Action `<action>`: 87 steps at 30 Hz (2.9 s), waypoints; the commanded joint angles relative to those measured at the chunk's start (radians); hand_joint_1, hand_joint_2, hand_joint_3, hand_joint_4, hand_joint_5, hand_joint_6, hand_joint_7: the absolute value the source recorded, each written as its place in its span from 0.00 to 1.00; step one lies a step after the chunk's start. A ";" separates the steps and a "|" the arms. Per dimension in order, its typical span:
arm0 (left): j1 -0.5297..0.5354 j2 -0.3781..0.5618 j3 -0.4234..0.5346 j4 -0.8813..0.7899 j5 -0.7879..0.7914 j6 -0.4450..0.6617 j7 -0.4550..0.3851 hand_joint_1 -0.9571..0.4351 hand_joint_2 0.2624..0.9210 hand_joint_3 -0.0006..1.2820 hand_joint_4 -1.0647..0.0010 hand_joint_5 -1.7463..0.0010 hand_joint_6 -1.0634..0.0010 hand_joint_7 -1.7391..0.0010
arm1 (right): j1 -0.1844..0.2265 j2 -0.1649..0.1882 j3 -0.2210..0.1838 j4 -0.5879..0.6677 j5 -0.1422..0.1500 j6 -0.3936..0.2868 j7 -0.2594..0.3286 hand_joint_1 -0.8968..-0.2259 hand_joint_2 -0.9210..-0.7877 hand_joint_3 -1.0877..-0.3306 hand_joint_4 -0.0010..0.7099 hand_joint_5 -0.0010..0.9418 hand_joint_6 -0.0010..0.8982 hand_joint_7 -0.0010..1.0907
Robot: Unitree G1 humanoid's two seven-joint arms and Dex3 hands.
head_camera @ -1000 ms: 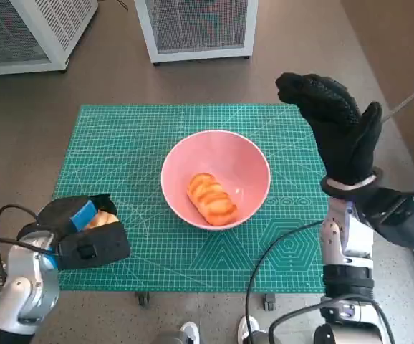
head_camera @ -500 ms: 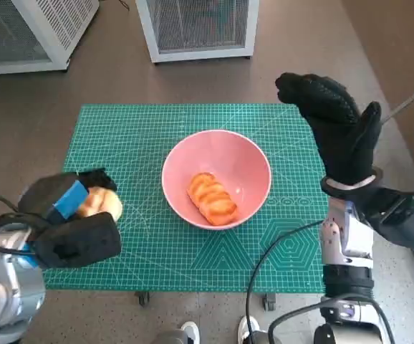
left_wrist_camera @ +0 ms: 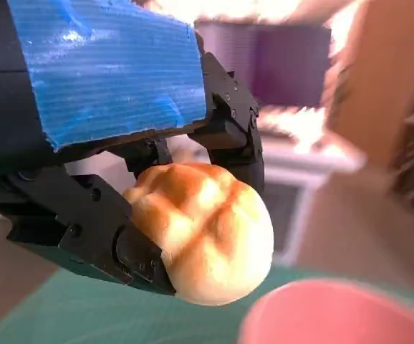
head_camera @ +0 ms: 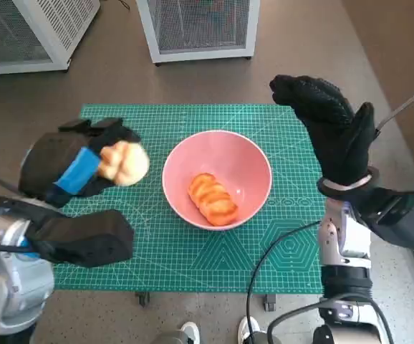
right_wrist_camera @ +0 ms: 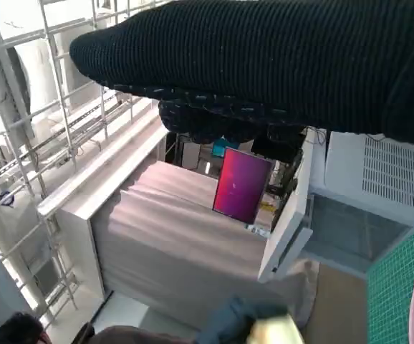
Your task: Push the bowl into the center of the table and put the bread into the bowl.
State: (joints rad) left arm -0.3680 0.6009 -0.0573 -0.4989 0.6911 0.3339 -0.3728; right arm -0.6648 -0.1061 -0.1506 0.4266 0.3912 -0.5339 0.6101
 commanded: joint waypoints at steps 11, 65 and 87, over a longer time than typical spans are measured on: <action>-0.220 -0.152 -0.165 0.163 -0.019 -0.144 0.023 0.69 0.97 0.01 0.20 0.41 0.35 0.40 | 0.028 0.003 0.003 -0.018 0.000 0.033 -0.011 0.38 0.00 0.52 0.26 0.00 0.06 0.34; -0.319 -0.217 -0.221 0.476 -0.114 -0.210 -0.045 0.35 0.95 0.01 0.98 1.00 0.79 1.00 | 0.045 -0.016 -0.007 -0.048 -0.014 0.038 -0.033 0.41 0.00 0.52 0.26 0.00 0.05 0.35; -0.198 -0.285 0.217 0.532 -0.806 -0.458 -0.045 0.24 1.00 0.20 0.93 0.99 0.77 0.99 | 0.003 -0.025 -0.005 -0.052 -0.031 0.051 -0.066 0.42 0.00 0.52 0.26 0.00 0.04 0.35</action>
State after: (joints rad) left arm -0.5884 0.3359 0.1068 -0.0039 -0.0325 -0.0785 -0.4145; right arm -0.6569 -0.1196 -0.1564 0.3729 0.3748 -0.5004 0.5573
